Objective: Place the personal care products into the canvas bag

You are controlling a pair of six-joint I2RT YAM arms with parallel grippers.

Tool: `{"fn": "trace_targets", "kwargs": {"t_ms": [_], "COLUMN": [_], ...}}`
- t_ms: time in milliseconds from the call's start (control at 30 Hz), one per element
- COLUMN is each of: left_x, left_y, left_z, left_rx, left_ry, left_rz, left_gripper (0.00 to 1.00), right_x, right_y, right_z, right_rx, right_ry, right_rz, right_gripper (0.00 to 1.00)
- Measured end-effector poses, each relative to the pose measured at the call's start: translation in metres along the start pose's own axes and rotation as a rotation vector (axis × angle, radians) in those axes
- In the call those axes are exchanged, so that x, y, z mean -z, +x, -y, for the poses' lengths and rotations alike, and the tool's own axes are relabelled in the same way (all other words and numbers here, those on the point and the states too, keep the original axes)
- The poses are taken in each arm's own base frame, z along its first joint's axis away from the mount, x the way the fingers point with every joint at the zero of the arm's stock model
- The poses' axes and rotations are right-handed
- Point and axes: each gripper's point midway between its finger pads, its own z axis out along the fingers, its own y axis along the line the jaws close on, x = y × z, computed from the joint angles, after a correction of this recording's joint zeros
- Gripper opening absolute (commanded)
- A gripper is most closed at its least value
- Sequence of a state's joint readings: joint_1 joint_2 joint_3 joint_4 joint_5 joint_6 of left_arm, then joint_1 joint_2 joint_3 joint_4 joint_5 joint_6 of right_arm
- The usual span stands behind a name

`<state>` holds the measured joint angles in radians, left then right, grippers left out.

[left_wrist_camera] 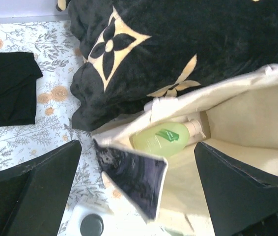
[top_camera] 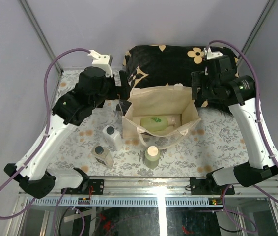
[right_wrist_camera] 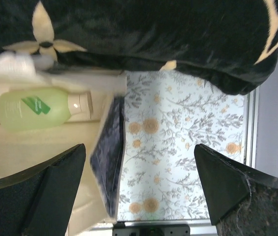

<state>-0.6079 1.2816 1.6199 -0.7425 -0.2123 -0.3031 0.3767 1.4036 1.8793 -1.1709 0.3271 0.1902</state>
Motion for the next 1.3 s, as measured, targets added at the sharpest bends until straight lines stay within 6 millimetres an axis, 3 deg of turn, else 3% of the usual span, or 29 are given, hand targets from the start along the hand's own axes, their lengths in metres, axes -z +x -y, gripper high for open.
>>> {"fn": "trace_targets", "kwargs": {"t_ms": [267, 367, 500, 633, 767, 1000, 1100, 1200, 1300], "left_x": [0.03, 0.026, 0.007, -0.015, -0.034, -0.048, -0.057, -0.069, -0.077], "left_y": [0.002, 0.013, 0.047, 0.074, 0.084, 0.076, 0.08, 0.097, 0.11], "left_z": [0.001, 0.0, -0.006, -0.01, -0.01, 0.004, 0.004, -0.001, -0.007], "left_rx": [0.0, -0.008, -0.02, -0.033, -0.044, -0.034, -0.039, -0.056, -0.073], "left_ry": [0.041, 0.042, 0.031, 0.011, 0.006, 0.06, 0.061, 0.041, 0.019], "left_rz": [-0.013, -0.046, -0.12, -0.186, -0.202, -0.166, -0.166, -0.202, -0.228], "left_gripper": [1.0, 1.0, 1.0, 1.0, 1.0, 0.98, 0.65, 0.29, 0.01], "right_x": [-0.016, -0.026, -0.039, -0.046, -0.051, -0.056, -0.057, -0.056, -0.055], "right_y": [0.044, 0.066, 0.082, 0.075, 0.065, 0.055, 0.055, 0.048, 0.045], "right_z": [-0.014, -0.017, -0.022, -0.026, -0.029, -0.032, -0.031, -0.031, -0.033], "right_rx": [-0.004, 0.003, 0.011, 0.002, -0.006, -0.012, -0.011, -0.015, -0.019], "right_ry": [-0.054, -0.059, -0.064, -0.072, -0.076, -0.076, -0.071, -0.071, -0.075], "right_rz": [-0.138, -0.194, -0.24, -0.209, -0.188, -0.163, -0.163, -0.15, -0.142], "right_gripper": [0.96, 0.81, 0.45, 0.24, 0.18, 0.13, 0.14, 0.15, 0.16]}}
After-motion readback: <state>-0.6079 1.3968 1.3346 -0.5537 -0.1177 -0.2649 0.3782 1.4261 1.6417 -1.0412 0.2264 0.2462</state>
